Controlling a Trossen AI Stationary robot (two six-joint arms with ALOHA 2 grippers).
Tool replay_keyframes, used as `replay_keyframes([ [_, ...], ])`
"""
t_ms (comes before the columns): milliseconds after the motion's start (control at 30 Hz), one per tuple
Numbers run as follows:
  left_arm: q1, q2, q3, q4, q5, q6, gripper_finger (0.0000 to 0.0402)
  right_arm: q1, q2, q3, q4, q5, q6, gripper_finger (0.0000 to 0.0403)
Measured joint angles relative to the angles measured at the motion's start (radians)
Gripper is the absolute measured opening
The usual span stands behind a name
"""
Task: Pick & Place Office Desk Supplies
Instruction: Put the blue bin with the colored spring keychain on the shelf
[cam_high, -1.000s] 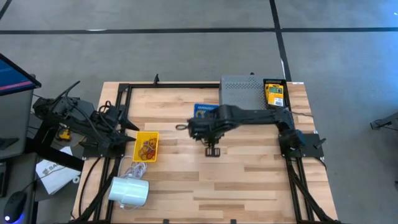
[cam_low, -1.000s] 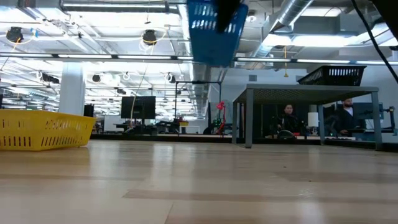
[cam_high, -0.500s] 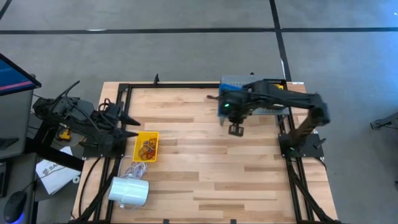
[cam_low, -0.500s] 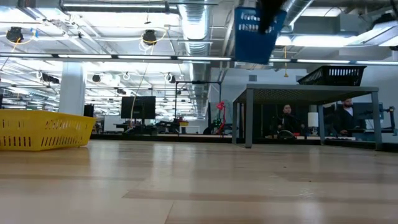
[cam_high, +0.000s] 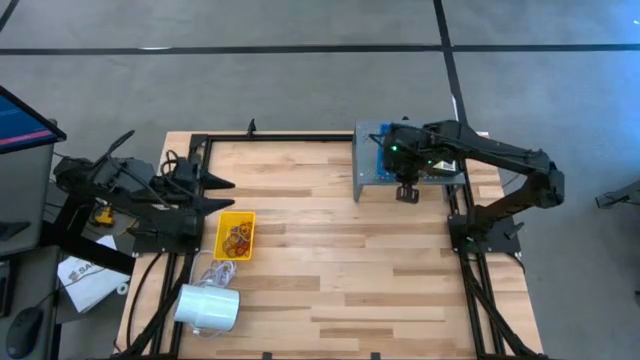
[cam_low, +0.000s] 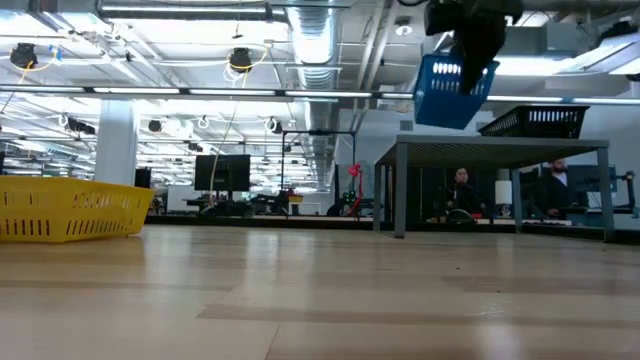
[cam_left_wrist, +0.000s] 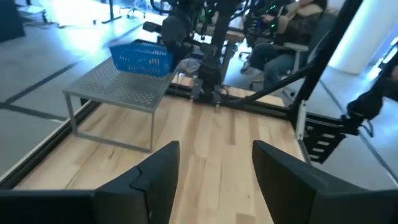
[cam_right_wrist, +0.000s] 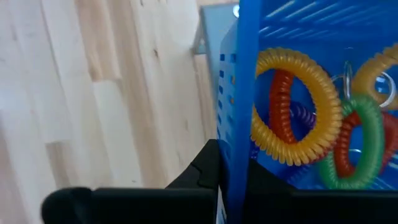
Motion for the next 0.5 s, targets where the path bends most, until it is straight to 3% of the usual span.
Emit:
replay_keyframes([
  [500, 0.070, 0.151, 0.000, 0.048, -0.001, -0.009, 0.0197, -0.211, 0.002, -0.021, -0.012, -0.075, -0.265, 0.0000],
])
